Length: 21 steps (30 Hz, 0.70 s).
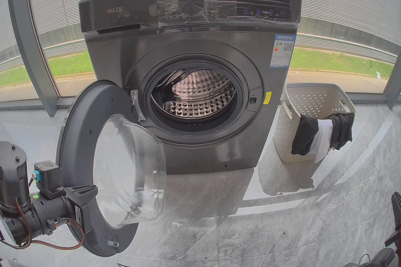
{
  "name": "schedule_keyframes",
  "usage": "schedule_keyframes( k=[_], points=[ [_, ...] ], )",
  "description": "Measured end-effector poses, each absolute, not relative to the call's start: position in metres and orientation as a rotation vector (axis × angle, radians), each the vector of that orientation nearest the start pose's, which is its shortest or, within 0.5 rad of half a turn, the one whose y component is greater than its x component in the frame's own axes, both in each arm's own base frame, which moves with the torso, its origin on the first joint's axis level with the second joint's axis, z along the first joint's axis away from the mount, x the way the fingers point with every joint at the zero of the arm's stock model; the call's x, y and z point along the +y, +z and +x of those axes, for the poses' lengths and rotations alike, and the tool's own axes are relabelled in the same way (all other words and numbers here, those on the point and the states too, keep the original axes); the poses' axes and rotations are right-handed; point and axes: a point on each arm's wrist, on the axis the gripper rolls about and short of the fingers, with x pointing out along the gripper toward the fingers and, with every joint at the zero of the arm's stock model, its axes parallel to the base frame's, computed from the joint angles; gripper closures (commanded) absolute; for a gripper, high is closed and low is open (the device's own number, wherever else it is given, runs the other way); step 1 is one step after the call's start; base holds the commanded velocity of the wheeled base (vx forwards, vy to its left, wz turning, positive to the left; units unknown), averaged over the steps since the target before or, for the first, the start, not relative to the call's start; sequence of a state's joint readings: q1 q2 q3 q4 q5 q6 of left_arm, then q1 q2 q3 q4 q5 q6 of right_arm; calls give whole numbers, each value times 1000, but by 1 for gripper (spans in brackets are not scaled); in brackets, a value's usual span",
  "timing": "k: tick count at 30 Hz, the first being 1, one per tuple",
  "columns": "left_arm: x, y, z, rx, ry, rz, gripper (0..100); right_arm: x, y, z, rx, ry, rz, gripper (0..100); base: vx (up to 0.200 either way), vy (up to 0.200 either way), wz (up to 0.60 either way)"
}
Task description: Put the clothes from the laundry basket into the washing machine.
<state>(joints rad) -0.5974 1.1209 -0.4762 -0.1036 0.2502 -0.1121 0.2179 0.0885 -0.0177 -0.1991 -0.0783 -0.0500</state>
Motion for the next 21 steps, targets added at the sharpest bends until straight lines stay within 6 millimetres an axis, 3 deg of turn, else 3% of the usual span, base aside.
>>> schedule_keyframes(
  k=[6, 21],
  points=[
    [-60, 162, 116, 540, -233, 106, 100, -6, 103, -17, -130, 137, -31, 100, 0, 0, 0],
    [-14, 154, 116, 550, 95, 1, 100, -5, 103, -17, -130, 139, -31, 100, 0, 0, 0]
  ],
)
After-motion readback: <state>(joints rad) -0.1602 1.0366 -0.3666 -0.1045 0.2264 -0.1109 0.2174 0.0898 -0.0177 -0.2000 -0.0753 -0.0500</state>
